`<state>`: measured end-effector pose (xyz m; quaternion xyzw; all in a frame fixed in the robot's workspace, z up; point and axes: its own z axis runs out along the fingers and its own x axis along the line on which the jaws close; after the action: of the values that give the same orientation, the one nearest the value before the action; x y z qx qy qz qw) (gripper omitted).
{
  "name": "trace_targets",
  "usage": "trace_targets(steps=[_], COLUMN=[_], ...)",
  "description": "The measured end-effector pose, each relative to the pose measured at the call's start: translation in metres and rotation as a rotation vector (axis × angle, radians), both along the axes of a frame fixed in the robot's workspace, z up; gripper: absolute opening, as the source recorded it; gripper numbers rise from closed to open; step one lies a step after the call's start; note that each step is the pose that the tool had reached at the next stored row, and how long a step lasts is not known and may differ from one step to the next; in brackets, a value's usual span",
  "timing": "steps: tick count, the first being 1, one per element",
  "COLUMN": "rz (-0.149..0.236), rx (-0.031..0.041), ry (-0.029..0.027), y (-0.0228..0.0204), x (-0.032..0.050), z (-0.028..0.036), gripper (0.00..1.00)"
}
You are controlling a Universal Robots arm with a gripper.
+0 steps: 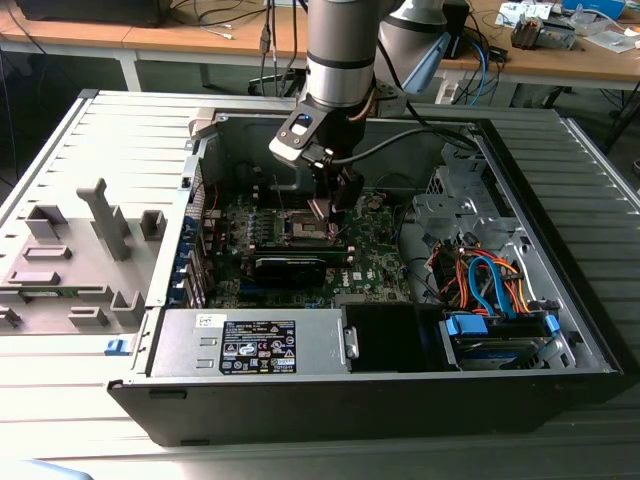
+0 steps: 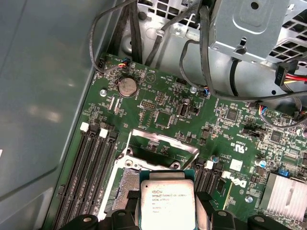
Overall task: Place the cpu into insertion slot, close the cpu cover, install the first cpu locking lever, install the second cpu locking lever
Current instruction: 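Place the cpu into insertion slot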
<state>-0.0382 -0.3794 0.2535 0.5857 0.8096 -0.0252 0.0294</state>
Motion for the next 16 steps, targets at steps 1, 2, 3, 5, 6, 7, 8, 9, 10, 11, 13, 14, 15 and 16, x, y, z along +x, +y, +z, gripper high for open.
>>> trace_targets(steps=[1,2,3,5,6,7,8,9,10,11,13,14,15,16], rz=[0.0,-0.001,-0.001,-0.002,-0.003,-0.004,-0.004,-0.006,-0.007,-0.009,-0.022,-0.027,-0.031,-0.036], rx=[0.0,0.0,0.0,-0.0001,-0.0002,-0.0001,-0.0001,-0.0002,-0.0001,-0.0001,-0.0002,-0.0002,-0.0002,-0.0002], ry=[0.0,0.0,0.0,0.0,0.0,0.0,0.0,0.0,0.0,0.0,0.0,0.0,0.0,0.0], y=[0.0,0.0,0.0,0.0,0.0,0.0,0.0,0.0,0.0,0.0,0.0,0.0,0.0,0.0], x=[0.0,0.0,0.0,0.0,0.0,0.0,0.0,0.0,0.0,0.0,0.0,0.0,0.0,0.0], z=[-0.0001,-0.0001,-0.0002,-0.0003,-0.0004,-0.0005,-0.0005,-0.0006,-0.0006,-0.0007,-0.0007,-0.0008,-0.0009,-0.0009], gripper=[0.55,0.55,0.55,0.55,0.55,0.55,0.55,0.55,0.55,0.55,0.55,0.55,0.55,0.55])
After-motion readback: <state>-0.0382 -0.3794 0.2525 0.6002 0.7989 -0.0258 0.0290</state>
